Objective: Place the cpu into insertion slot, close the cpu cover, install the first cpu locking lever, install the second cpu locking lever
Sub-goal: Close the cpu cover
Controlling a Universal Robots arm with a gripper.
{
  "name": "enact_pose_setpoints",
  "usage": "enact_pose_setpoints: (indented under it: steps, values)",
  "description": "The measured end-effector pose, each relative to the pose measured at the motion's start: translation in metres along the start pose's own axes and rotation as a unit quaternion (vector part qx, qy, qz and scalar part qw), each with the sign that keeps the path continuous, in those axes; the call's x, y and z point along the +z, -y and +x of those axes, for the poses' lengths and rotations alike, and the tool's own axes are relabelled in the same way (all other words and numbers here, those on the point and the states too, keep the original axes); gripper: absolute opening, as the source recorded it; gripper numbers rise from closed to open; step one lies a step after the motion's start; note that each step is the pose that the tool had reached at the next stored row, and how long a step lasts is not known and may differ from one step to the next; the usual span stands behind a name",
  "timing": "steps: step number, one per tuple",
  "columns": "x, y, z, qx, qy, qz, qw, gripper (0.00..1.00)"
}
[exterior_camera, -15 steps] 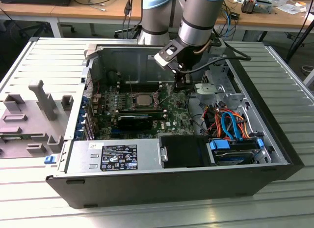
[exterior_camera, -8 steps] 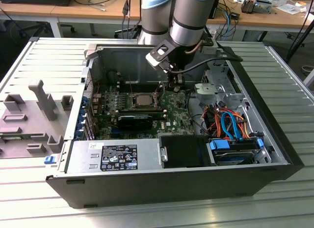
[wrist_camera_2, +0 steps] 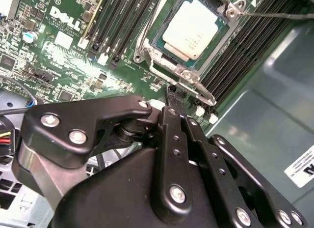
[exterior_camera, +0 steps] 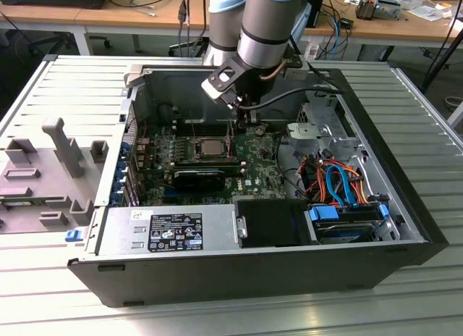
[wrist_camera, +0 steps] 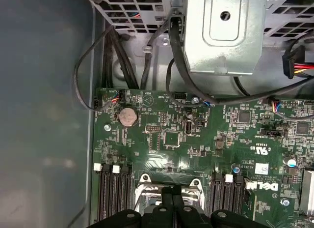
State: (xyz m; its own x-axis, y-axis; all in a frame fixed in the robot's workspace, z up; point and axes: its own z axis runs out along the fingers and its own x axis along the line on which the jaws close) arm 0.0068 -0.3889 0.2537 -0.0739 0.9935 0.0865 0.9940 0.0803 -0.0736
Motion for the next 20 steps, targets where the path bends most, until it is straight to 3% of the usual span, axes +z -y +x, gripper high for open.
enact_pose_setpoints:
  steps: [1,4,20]
  values:
    - [0.0002,0.0020,0.0000,-0.014,-0.0008,0.0011,0.9999,0.11]
    - [0.0008,0.0050,0.0001,-0.025,-0.0006,0.0020,0.9997,0.11]
    - [0.0154,0.0356,-0.0041,-0.044,-0.0030,0.0033,0.9990,0.11]
